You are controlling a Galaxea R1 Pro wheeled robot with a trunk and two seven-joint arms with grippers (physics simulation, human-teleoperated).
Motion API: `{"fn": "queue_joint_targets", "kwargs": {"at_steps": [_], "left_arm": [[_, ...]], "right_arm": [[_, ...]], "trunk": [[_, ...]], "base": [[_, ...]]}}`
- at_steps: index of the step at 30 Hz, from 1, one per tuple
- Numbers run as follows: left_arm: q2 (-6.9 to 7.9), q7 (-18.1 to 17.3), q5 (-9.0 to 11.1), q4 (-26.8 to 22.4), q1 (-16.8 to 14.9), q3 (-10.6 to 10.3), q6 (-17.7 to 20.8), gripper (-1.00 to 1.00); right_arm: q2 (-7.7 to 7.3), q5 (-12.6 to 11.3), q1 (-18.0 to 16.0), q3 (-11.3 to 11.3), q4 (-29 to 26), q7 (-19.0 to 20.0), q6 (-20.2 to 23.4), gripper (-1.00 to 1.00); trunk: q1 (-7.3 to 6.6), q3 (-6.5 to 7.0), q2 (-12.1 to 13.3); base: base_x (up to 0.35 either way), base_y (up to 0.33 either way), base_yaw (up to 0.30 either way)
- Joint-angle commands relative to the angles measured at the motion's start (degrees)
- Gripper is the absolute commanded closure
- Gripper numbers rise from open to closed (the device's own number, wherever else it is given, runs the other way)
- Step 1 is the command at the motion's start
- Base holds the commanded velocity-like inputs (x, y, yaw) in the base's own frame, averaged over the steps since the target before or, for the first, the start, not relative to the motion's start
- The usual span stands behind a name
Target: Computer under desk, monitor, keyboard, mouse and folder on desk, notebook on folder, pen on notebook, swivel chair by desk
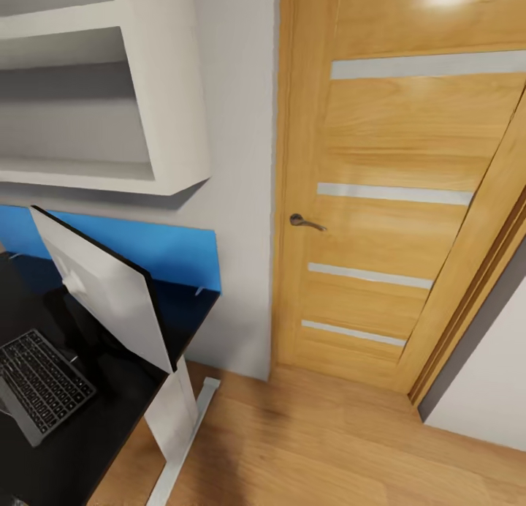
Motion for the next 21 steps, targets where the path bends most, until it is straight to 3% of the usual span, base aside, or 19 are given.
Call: {"fn": "queue_joint_targets", "kwargs": {"at_steps": [1,4,10,16,21], "left_arm": [[0.36,0.1,-0.2,0.9,-0.1,0.1,-0.3,-1.0],[1.36,-0.1,-0.1,4.1,-0.1,0.1,-0.5,-1.0],[2.01,-0.1,1.1,6.7,0.0,0.2,-2.8,-1.0],[2.33,-0.1,1.9,7.3,0.1,0.2,-5.2,-1.0],[2.28,-0.2,2.1,7.4,0.1,0.2,-8.7,-1.0]], "right_arm": [[-0.1,0.0,0.0,0.0,0.1,-0.4,-0.2,-1.0],[-0.75,0.0,0.0,0.0,1.6,-0.9,-0.2,-1.0],[-2.53,0.0,0.0,0.1,6.4,-1.2,-0.7,-1.0],[-3.95,0.0,0.1,0.1,9.0,-1.4,-7.6,-1.0],[-4.43,-0.1,0.3,0.1,11.3,-2.0,-18.5,-1.0]], "trunk": [[0.0,-0.11,-0.1],[0.0,-0.25,-0.1],[0.0,-0.37,-0.1],[0.0,-0.39,-0.1],[0.0,-0.4,-0.1]], "base": [[0.0,0.0,0.253],[0.0,0.0,0.251],[0.0,0.0,0.262],[0.0,0.0,0.273],[0.0,0.0,0.277]]}}
